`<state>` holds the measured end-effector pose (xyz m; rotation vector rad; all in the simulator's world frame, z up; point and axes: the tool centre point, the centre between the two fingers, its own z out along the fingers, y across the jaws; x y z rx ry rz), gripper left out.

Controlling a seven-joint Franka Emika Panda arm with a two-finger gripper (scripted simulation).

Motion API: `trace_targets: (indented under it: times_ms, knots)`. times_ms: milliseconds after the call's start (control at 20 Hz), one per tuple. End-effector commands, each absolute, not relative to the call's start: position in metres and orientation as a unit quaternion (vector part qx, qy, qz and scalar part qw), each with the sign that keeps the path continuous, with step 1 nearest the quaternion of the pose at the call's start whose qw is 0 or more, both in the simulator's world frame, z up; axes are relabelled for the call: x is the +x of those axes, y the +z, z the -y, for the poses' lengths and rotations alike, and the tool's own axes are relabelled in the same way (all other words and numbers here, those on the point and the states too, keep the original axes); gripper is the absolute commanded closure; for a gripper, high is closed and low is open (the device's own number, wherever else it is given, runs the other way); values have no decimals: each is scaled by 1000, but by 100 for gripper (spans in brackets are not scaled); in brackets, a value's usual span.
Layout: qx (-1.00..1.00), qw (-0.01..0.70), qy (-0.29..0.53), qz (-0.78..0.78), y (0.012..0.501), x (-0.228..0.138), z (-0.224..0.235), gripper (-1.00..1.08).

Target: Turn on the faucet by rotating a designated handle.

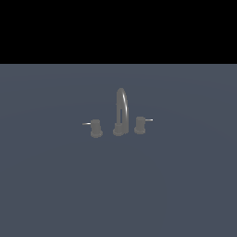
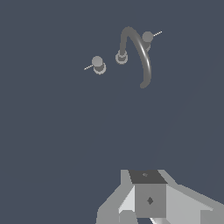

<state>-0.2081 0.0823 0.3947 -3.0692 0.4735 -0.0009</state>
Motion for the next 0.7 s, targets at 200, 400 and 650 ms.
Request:
trace_targets:
  times_ms: [200, 400, 650]
  knots:
    - [-975, 17, 0, -221, 354, -182, -106, 108]
    - [-965, 17, 0, -262, 329, -164, -118, 108]
    - [-951, 17, 1, -310, 299, -142, -131, 108]
